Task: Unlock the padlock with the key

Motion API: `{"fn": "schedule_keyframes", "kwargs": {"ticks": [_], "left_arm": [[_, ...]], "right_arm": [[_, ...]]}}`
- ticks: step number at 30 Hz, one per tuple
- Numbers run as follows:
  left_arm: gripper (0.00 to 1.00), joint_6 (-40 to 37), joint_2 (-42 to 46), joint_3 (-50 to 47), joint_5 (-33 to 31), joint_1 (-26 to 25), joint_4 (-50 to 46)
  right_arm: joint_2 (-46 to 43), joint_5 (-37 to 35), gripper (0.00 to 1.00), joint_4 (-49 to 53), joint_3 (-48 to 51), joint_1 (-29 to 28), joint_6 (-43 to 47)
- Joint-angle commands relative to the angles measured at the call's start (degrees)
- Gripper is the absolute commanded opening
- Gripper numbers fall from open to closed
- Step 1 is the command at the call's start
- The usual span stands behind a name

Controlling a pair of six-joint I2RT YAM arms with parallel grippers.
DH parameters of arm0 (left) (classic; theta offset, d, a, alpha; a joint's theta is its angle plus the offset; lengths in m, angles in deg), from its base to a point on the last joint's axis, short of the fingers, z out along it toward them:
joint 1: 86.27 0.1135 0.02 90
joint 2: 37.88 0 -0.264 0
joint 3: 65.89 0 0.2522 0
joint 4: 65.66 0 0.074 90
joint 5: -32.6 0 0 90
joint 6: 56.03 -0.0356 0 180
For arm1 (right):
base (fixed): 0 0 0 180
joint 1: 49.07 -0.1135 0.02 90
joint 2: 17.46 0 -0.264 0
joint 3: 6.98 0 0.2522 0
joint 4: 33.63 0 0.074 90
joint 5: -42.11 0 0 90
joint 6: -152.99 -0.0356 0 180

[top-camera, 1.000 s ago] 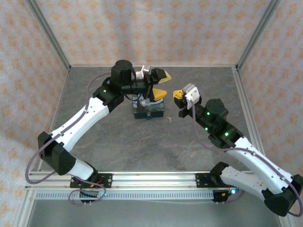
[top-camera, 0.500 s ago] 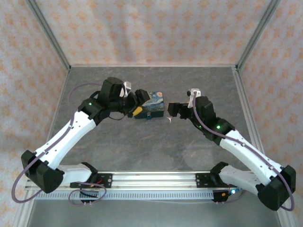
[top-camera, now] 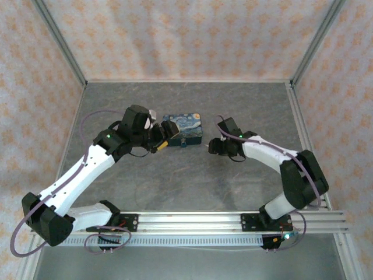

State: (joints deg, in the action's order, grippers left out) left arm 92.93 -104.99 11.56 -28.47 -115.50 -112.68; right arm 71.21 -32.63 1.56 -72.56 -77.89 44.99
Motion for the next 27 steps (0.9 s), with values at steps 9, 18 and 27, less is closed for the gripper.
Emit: {"fn": "schedule_keyframes", "kwargs": {"ticks": [9, 18, 27], "left_arm": [[0.77, -0.8, 1.7, -1.8, -2.7, 0.1, -1.1], [0.76, -0.8, 2.6, -2.4, -3.2, 0.2, -1.0], [0.76, -0.5, 3.3, -2.9, -3.3, 0.2, -0.9]], "right_arm": [[11.5, -3.0, 0.45, 2.5, -10.4, -0.1, 6.4], [15.4, -4.6, 0.42, 3.2, -11.7, -0.6, 8.7], [18.6, -7.5, 0.4, 3.5, -13.6, -2.6, 9.9]]}}
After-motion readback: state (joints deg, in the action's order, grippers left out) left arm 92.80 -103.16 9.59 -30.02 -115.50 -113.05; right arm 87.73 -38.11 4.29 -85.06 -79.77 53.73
